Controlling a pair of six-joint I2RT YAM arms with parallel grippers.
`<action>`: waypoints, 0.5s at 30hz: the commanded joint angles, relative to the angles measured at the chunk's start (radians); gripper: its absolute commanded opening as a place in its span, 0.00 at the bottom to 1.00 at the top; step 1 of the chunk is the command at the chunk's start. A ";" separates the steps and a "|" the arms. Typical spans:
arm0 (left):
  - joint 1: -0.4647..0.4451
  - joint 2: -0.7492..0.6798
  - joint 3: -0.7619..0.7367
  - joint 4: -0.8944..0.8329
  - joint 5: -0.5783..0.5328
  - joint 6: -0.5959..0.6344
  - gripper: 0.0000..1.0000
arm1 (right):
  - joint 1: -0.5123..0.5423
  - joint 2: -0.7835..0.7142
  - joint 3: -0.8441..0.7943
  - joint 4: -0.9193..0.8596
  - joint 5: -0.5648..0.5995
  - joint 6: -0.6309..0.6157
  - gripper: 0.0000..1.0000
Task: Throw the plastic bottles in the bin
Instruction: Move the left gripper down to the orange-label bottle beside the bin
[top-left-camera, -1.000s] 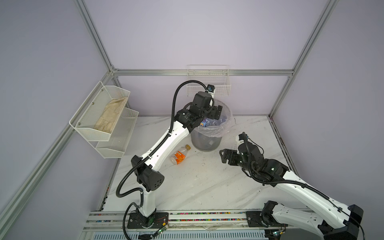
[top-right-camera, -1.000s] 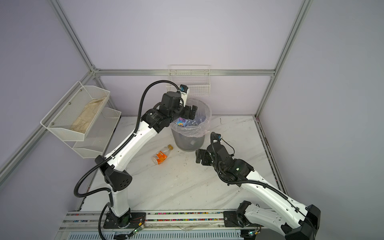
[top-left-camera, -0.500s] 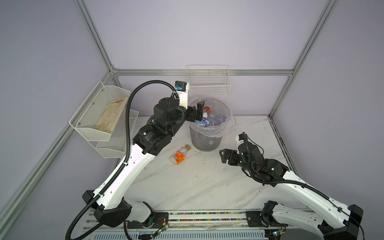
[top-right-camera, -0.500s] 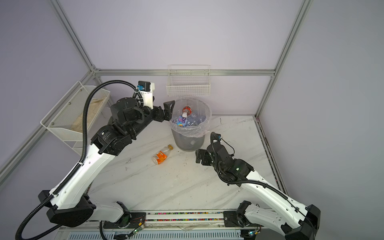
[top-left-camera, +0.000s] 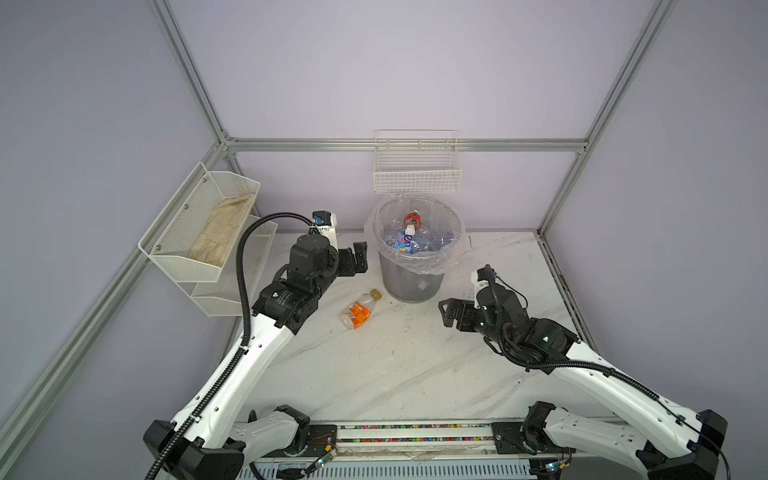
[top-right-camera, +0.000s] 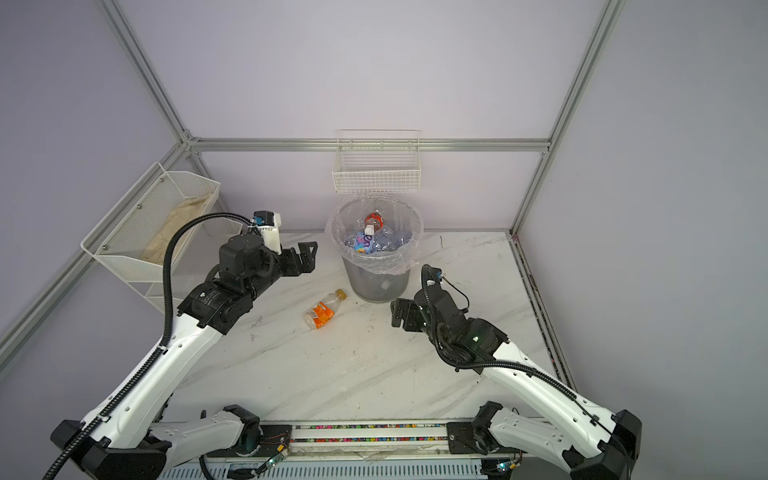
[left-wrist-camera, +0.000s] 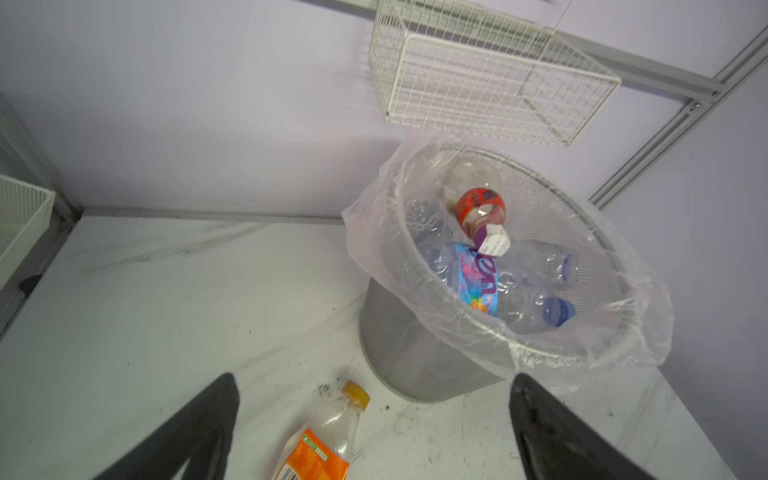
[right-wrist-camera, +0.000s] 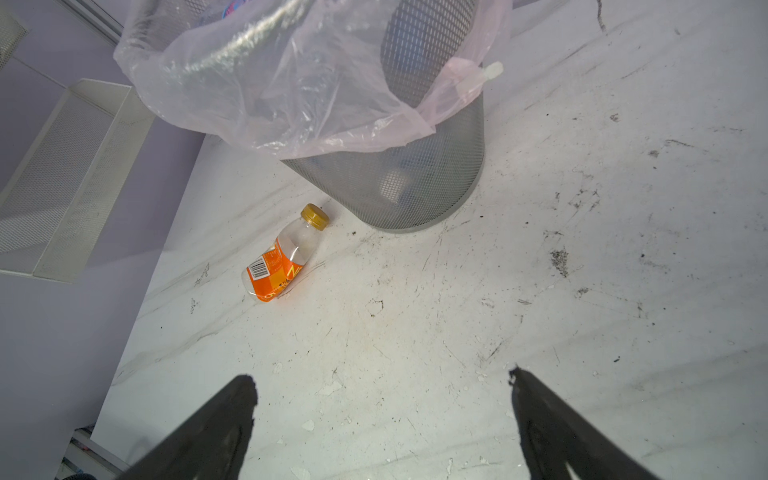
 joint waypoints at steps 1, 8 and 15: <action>0.033 -0.009 -0.121 0.037 0.071 -0.064 1.00 | 0.000 -0.015 -0.015 -0.003 0.011 -0.010 0.98; 0.096 0.008 -0.301 0.113 0.159 -0.132 1.00 | 0.001 -0.008 -0.022 0.002 0.015 -0.025 0.97; 0.118 0.131 -0.374 0.176 0.267 -0.182 1.00 | 0.001 0.004 -0.022 0.007 0.010 -0.036 0.98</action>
